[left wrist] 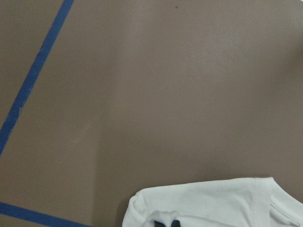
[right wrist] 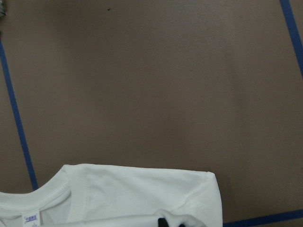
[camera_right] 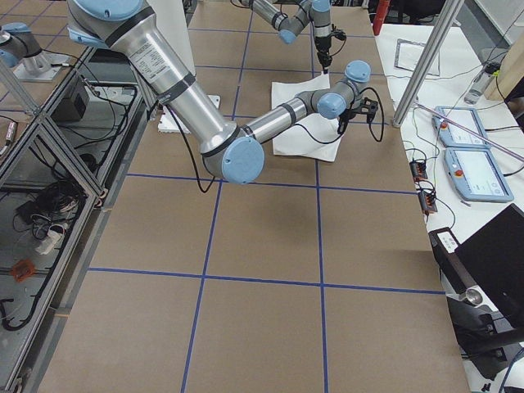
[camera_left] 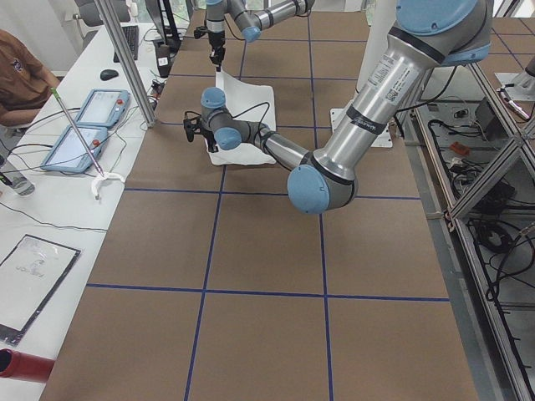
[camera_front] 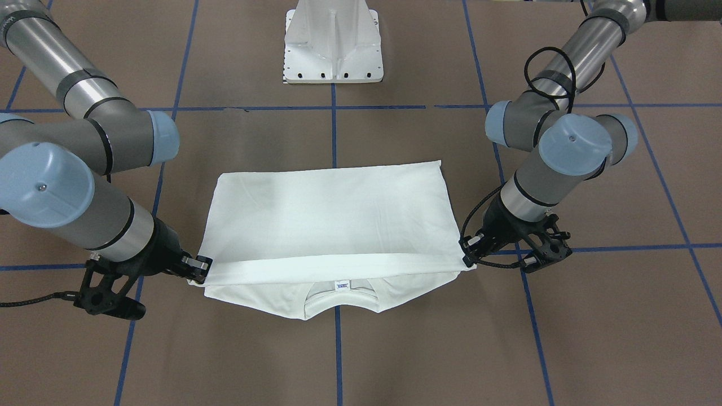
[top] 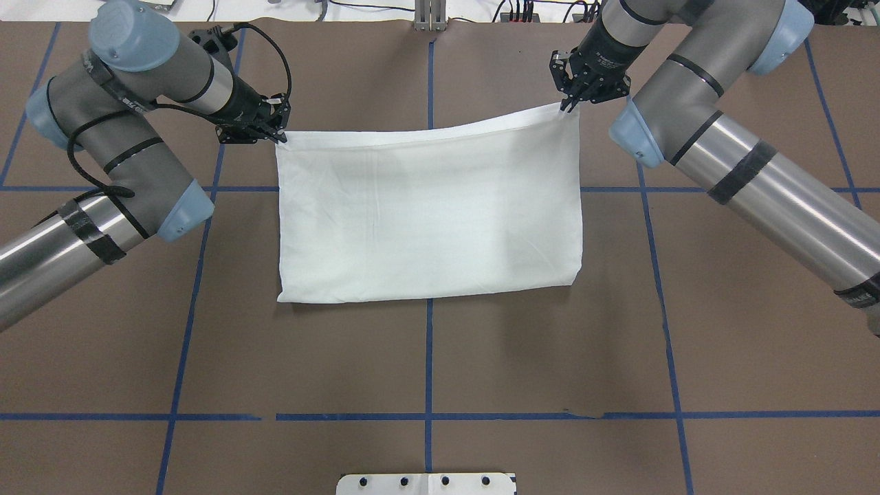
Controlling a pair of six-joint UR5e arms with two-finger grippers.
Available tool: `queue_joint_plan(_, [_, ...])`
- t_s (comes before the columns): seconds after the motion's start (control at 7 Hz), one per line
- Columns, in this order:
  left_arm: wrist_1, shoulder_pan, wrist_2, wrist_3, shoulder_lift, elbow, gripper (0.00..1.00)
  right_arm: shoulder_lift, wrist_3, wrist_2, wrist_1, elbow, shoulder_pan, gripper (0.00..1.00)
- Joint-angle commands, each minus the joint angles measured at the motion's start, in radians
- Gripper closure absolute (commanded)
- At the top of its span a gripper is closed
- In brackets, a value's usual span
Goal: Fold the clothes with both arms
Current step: 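Lay the hem down at the collar and open both grippers, withdrawing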
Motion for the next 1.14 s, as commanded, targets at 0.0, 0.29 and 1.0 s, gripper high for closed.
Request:
queue_joint_plan(0.0, [-0.016,0.000,0.018,0.001,-0.010,0.037,1.00,0.045,-0.021,-0.019,0.005,-0.087,-0.007,1.00])
queue_joint_plan(0.29, [-0.016,0.000,0.018,0.001,-0.015,0.030,1.00,0.048,-0.021,-0.019,0.005,-0.086,-0.024,1.00])
queue_joint_plan(1.0, [-0.074,-0.002,0.018,0.004,0.000,0.007,0.44,-0.028,-0.031,-0.043,0.156,-0.062,-0.061,0.00])
